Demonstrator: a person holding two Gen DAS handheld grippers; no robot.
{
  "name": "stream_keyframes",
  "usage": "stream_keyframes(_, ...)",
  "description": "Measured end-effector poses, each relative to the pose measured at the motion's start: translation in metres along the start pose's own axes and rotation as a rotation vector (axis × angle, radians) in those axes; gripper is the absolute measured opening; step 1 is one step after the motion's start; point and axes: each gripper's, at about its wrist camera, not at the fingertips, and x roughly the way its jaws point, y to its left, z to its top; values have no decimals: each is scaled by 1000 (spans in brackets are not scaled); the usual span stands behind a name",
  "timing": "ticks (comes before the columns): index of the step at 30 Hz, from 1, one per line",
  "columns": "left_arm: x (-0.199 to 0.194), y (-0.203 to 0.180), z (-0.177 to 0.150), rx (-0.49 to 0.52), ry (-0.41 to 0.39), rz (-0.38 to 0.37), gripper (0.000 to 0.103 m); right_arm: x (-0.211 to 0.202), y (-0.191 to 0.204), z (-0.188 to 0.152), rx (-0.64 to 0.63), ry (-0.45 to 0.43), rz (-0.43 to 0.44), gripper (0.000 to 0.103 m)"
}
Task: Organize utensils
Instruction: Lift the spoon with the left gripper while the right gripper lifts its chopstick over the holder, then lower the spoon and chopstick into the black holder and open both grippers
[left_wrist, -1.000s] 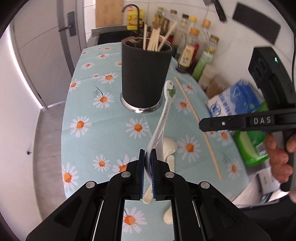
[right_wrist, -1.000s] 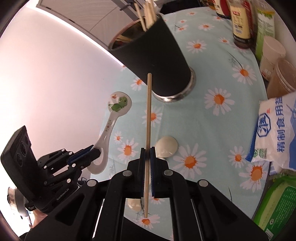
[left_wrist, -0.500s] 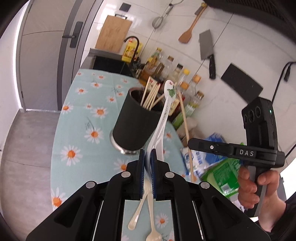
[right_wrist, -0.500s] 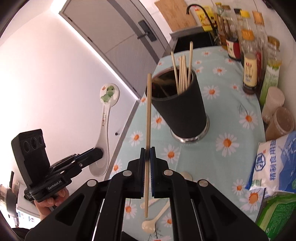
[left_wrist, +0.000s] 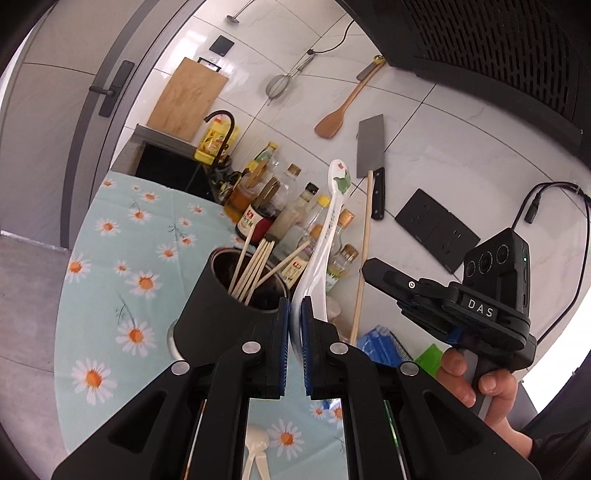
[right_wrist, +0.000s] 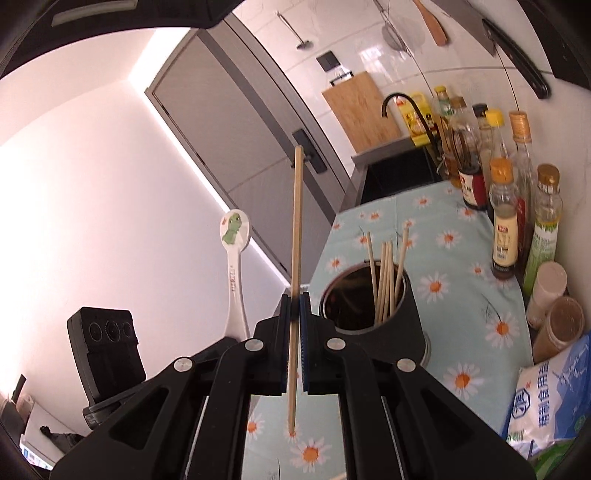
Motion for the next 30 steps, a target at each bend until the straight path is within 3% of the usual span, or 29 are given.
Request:
stream_keyframes(11, 32, 5, 32, 72, -66, 10, 5, 15, 1, 33, -73, -154, -27, 6)
stream_keyframes(21, 69, 21, 46, 85, -76, 23, 5, 51, -21, 49, -80, -150, -54, 6)
stream_keyframes(30, 94, 35, 37, 108, -44, 62, 5, 76, -39, 37, -80, -140, -100, 6)
